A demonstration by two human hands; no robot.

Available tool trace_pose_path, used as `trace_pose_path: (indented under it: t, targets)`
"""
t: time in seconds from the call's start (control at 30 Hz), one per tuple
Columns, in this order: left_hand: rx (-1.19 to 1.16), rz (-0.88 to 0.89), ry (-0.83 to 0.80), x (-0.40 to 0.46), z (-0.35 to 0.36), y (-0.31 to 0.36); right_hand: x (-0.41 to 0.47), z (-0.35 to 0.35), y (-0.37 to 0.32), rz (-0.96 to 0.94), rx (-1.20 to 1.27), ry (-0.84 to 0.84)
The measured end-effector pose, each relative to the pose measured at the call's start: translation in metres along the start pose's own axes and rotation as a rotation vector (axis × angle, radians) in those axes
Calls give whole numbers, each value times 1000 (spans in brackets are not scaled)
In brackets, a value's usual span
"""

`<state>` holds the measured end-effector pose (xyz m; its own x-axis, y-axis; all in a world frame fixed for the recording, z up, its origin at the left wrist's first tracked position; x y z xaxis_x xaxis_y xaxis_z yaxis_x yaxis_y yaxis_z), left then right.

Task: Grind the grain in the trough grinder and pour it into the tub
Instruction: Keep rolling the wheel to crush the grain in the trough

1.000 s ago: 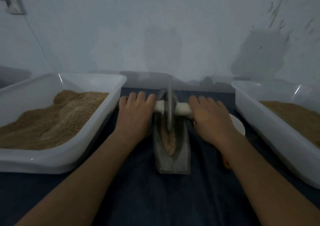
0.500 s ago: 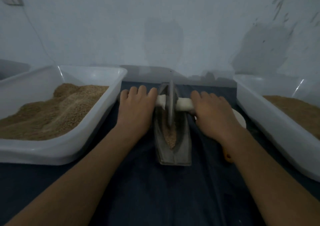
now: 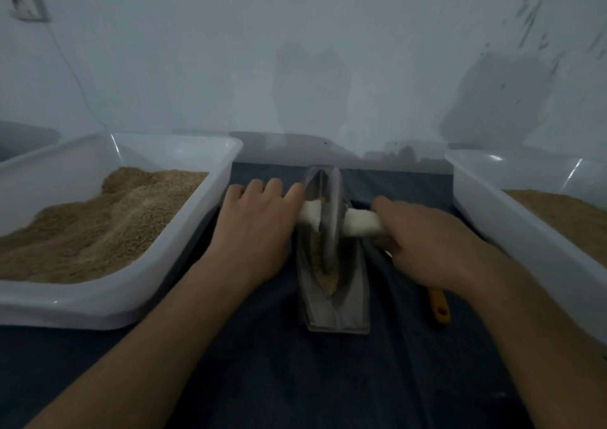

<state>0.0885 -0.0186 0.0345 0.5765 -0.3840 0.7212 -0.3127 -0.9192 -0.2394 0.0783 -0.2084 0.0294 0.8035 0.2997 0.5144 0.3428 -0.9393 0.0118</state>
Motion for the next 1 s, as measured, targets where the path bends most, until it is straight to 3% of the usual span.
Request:
trace_pose_path:
  t: [0.17,0.3,0.5,0.77,1.0]
  targets:
    - [73,-155,-49,10,28,-13,33,13,-6,22,-366,225]
    - [-27,-110,-109,2,22,-15,23,2,-13,-87,-277,245]
    - [-41,18,-50,-13,-10,0,-6,-6,-6,-67,-10,41]
    - [50,-142,-63,11,23,-11,32,13,-6,16,-356,198]
    - [-109,-8,-58,-14,-4,-7,-4,-4,-9,-131,-167,158]
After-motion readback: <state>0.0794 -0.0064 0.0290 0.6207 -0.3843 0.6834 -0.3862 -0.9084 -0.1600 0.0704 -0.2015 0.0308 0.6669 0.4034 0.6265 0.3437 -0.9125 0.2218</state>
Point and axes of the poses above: each hand's wrist, its own x-axis towards the middle knuckle, its own z-axis out of the palm, y = z × x, the point moved 8 cm from there along x, towards the middle knuckle, and after that the axes turned 14 degrees about y, right-handed, at the moved point
